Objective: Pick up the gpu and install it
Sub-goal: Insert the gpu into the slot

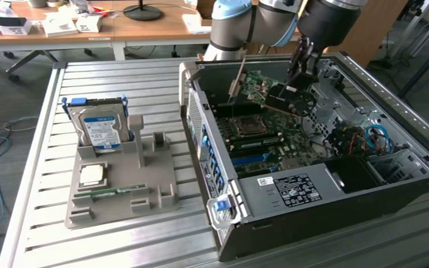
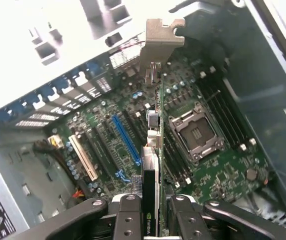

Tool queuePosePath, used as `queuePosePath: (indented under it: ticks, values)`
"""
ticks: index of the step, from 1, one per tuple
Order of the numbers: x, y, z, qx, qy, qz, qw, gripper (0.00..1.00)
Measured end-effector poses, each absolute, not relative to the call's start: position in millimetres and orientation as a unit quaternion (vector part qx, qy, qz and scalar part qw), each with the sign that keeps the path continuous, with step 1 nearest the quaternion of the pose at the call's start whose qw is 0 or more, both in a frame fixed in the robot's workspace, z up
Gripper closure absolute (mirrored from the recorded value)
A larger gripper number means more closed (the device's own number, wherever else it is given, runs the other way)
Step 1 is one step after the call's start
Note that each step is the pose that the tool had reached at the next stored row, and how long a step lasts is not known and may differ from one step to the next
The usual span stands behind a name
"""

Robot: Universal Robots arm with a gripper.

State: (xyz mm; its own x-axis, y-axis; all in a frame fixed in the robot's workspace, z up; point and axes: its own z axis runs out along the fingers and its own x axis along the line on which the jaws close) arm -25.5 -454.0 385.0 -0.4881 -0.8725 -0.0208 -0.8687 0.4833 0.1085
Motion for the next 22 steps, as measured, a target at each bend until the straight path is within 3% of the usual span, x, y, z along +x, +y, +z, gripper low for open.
queuePosePath:
  ticks: [22]
  values:
    - [-25.8, -454.0, 383.2, 0.648, -0.759, -0.048, 0.027, 0.74]
